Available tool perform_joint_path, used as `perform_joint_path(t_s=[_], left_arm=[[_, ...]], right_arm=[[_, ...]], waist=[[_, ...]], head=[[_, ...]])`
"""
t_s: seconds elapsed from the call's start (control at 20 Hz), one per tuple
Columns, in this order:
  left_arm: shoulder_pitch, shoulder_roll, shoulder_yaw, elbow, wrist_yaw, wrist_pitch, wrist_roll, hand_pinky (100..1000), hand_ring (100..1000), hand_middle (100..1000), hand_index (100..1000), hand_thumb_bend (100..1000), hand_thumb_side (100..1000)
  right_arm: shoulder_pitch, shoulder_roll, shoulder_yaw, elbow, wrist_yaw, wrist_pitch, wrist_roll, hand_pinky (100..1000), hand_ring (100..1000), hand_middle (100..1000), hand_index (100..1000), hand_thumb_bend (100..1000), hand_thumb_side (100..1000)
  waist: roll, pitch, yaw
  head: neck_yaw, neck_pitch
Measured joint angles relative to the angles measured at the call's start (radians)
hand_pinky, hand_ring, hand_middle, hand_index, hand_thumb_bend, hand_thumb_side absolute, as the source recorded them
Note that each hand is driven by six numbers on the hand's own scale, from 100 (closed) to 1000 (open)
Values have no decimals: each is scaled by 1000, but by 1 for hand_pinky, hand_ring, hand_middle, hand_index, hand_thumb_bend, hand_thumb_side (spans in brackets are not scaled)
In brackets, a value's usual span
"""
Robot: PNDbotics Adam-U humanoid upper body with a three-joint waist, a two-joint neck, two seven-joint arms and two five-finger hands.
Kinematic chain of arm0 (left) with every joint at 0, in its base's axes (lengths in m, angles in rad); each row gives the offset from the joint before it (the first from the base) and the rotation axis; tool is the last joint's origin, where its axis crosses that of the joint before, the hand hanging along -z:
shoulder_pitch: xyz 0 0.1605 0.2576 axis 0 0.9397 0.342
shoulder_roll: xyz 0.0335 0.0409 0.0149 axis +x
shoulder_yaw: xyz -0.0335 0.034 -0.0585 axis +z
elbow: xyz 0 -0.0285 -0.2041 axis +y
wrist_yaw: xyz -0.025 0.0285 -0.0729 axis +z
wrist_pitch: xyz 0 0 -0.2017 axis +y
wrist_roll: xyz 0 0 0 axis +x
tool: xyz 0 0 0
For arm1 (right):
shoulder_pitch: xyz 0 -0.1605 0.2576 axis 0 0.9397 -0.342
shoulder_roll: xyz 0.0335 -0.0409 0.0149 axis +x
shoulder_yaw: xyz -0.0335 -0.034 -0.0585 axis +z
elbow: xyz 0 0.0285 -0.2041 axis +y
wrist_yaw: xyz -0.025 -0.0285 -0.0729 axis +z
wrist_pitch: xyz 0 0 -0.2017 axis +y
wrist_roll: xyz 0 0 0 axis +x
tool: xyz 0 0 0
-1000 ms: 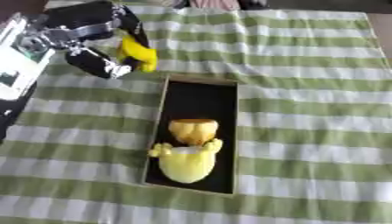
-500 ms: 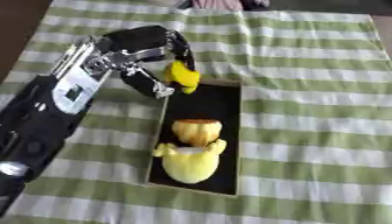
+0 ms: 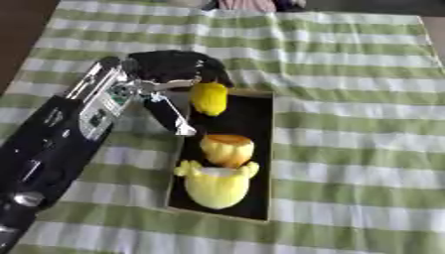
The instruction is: Pick up objects on the table and place them in the box.
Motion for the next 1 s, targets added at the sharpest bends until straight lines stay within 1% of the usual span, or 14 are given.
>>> perform_joint_path(t_s=[0.05,0.1,0.15,0.2,0.25,0.35,0.4,0.5,0.6,0.75,0.85,1.0], left_arm=[[0,2,8,-21,18,9,14,931,926,800,900,245,219],[0,9,17,-46,39,21,30,921,919,796,896,218,197],[0,20,27,-71,61,34,45,914,912,792,889,178,180],[0,33,38,-100,87,47,59,912,910,790,888,168,178],[1,49,51,-126,116,60,72,884,888,773,867,100,174],[11,80,79,-182,198,82,91,842,856,751,837,100,211],[19,98,94,-208,252,93,97,816,831,744,828,100,260],[39,137,127,-255,378,113,104,799,811,737,818,100,284],[59,178,160,-296,504,129,104,789,796,727,821,100,283],[87,239,206,-346,645,146,106,776,781,708,809,100,273],[113,279,238,-379,716,156,118,776,781,708,809,100,273],[126,312,261,-415,778,170,131,776,781,708,809,100,273]], right_arm=[[0,0,0,0,0,1,-1,895,750,707,807,100,216],[1,0,0,0,0,3,-2,895,751,707,807,100,200],[2,0,-1,0,0,4,-3,894,751,707,808,100,186],[5,0,-4,0,0,4,-5,894,751,708,808,100,183],[8,0,-7,0,-1,4,-7,894,752,708,808,100,174],[10,0,-12,0,-4,2,-12,894,753,709,809,100,162],[12,0,-14,0,-7,0,-14,894,753,710,809,100,159],[19,0,-19,0,-9,-5,-18,894,753,710,809,100,156],[25,0,-25,0,-9,-9,-24,894,753,710,809,100,154],[34,0,-33,0,-10,-15,-31,894,753,710,808,100,175],[40,2,-38,0,-10,-17,-35,894,753,710,808,100,175],[44,3,-43,0,-10,-19,-38,894,753,710,808,100,175]], waist=[[0,-1,0],[1,-2,1],[1,-5,3],[0,-7,5],[0,-9,6],[-2,-12,11],[-3,-13,13],[-5,-13,18],[-6,-14,23],[-11,-15,28],[-12,-15,31],[-12,-15,31]], head=[[-1,1],[-1,2],[-2,3],[-3,3],[-4,3],[-6,3],[-9,3],[-15,3],[-21,3],[-27,3],[-31,3],[-32,3]])
